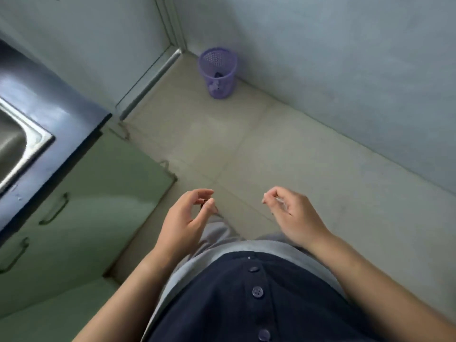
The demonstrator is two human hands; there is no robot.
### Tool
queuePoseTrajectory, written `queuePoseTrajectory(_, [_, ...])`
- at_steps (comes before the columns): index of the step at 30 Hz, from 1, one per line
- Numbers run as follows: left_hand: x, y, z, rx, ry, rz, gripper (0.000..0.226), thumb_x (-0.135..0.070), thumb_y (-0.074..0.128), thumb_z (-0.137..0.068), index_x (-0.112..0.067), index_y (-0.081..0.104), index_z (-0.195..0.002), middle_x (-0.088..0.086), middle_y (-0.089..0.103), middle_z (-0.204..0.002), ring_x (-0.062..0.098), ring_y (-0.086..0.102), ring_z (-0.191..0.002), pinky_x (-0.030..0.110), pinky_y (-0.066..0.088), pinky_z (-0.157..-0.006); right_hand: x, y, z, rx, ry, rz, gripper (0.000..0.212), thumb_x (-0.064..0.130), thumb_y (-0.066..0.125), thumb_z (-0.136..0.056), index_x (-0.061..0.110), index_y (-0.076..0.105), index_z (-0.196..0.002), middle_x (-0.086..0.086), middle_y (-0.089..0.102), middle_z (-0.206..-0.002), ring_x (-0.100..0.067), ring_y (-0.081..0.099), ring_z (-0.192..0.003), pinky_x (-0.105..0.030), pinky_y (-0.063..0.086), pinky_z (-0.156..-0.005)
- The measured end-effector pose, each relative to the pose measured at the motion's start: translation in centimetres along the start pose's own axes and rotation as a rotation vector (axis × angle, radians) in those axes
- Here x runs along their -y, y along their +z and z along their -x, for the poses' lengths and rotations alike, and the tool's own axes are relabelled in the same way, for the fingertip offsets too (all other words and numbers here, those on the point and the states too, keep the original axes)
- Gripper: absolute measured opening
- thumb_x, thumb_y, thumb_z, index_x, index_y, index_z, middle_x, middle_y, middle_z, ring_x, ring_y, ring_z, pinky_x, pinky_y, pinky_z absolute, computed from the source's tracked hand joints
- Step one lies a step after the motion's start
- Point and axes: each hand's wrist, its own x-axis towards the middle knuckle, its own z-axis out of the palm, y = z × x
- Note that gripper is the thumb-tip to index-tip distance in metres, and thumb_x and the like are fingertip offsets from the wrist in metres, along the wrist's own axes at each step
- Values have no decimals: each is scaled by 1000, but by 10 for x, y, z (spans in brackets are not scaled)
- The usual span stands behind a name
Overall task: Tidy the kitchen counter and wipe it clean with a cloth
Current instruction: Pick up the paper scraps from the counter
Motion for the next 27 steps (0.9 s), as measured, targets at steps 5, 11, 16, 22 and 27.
queuePoseTrajectory(5, [-19, -9, -95, 56, 27, 3, 18, -36, 52, -91, -30, 63, -105, -19, 64, -104, -9, 55, -98, 1, 36, -78, 4, -24, -84, -3, 61, -59, 20, 23, 49, -95, 12, 60, -82, 32, 58, -59, 18, 53, -62, -4, 40, -71])
queuePoseTrajectory(11, [-53, -47, -249, 58, 56, 40, 20, -37, 52, -92, -28, 63, -106, -17, 65, -105, -5, 59, -96, 25, 48, -85, 40, -73, -229, -67, 66, -21, 20, 29, 47, -95, 17, 60, -85, 41, 53, -59, 19, 51, -61, -5, 43, -77])
queuePoseTrajectory(16, [-85, -80, -352, 20, 77, 43, 17, -31, 52, -93, -28, 62, -106, -14, 66, -105, -8, 58, -94, 19, 45, -83, 71, -116, -327, -124, 19, 3, 19, 29, 49, -94, 17, 61, -85, 31, 60, -64, 18, 55, -69, -2, 41, -75])
queuePoseTrajectory(22, [-88, -103, -436, 25, 2, 59, 17, -34, 52, -92, -31, 62, -106, -16, 65, -104, -5, 60, -94, 29, 50, -85, 76, -130, -416, -75, 66, -7, 19, 28, 49, -94, 17, 59, -84, 24, 62, -74, 16, 56, -75, -5, 40, -68])
queuePoseTrajectory(27, [-88, -113, -525, -34, -74, 76, 15, -36, 53, -91, -34, 61, -104, -16, 66, -102, -5, 60, -92, 34, 51, -86, 89, -152, -530, 11, 21, 42, 15, 26, 50, -93, 19, 60, -85, 22, 60, -71, 9, 59, -76, -6, 40, -68])
